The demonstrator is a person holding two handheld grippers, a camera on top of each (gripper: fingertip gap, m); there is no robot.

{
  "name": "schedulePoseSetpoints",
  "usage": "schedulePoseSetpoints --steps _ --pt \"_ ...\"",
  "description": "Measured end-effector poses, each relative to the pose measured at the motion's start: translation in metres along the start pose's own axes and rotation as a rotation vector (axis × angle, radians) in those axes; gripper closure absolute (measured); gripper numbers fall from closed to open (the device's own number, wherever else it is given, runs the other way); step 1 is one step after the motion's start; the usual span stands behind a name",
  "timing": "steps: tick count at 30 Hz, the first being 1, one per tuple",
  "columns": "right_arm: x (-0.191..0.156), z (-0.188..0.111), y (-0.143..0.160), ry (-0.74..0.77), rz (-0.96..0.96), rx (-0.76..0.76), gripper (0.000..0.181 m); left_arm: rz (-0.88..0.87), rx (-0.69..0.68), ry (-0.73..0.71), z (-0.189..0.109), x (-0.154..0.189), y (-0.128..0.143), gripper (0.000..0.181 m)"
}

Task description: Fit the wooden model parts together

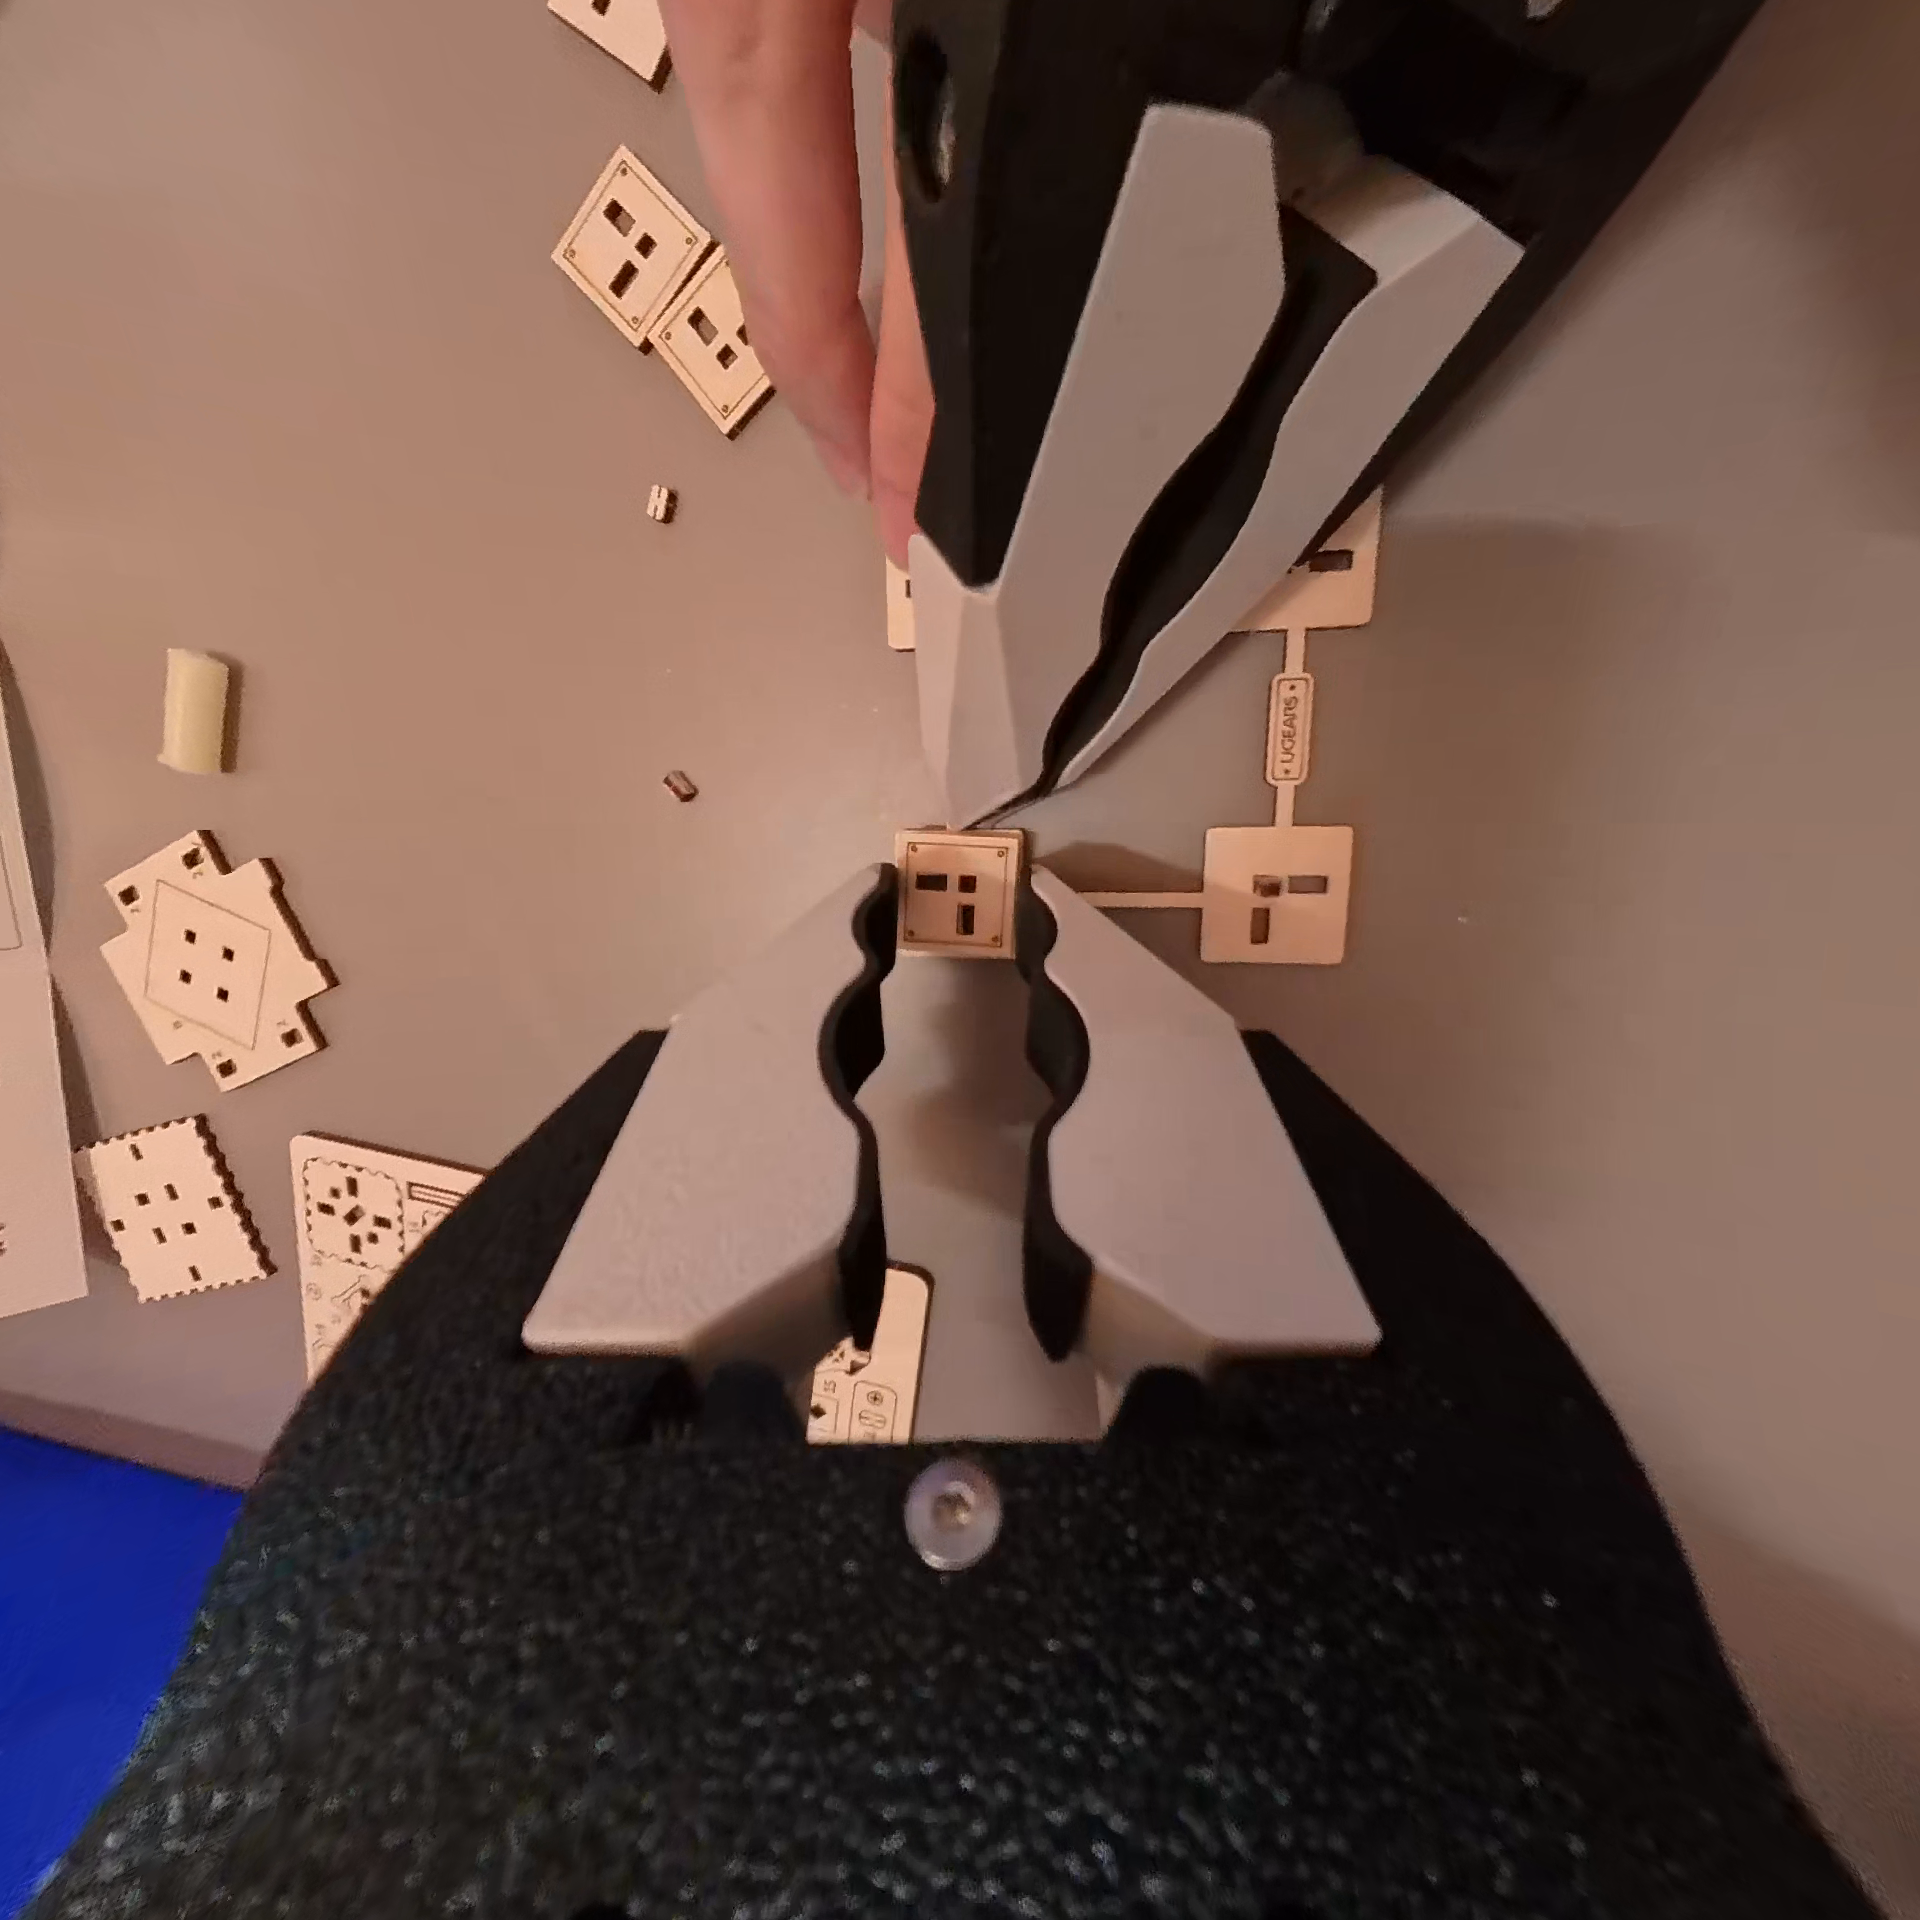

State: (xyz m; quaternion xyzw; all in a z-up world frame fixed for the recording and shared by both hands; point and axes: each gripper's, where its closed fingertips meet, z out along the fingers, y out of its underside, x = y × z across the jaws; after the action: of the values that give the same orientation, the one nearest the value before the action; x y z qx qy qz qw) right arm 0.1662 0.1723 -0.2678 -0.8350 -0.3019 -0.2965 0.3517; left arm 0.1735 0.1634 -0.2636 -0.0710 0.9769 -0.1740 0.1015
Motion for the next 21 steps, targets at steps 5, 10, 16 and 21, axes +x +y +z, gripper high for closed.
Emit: schedulePoseSetpoints --steps 5,10,16,21 --pt "0.000 -0.001 0.000 -0.001 -0.006 -0.003 0.181 0.017 -0.038 -0.020 0.000 0.000 0.000 0.162" --pt "0.014 -0.010 -0.006 0.047 0.054 0.066 0.181 -0.007 -0.025 -0.017 0.000 0.000 0.000 0.162" --pt "0.020 -0.007 -0.015 0.112 0.035 0.112 0.181 -0.028 0.014 -0.014 0.000 0.000 0.000 0.162" --pt "0.014 0.000 -0.010 0.101 -0.071 0.049 0.181 -0.037 0.035 0.003 0.000 0.000 0.000 0.162"
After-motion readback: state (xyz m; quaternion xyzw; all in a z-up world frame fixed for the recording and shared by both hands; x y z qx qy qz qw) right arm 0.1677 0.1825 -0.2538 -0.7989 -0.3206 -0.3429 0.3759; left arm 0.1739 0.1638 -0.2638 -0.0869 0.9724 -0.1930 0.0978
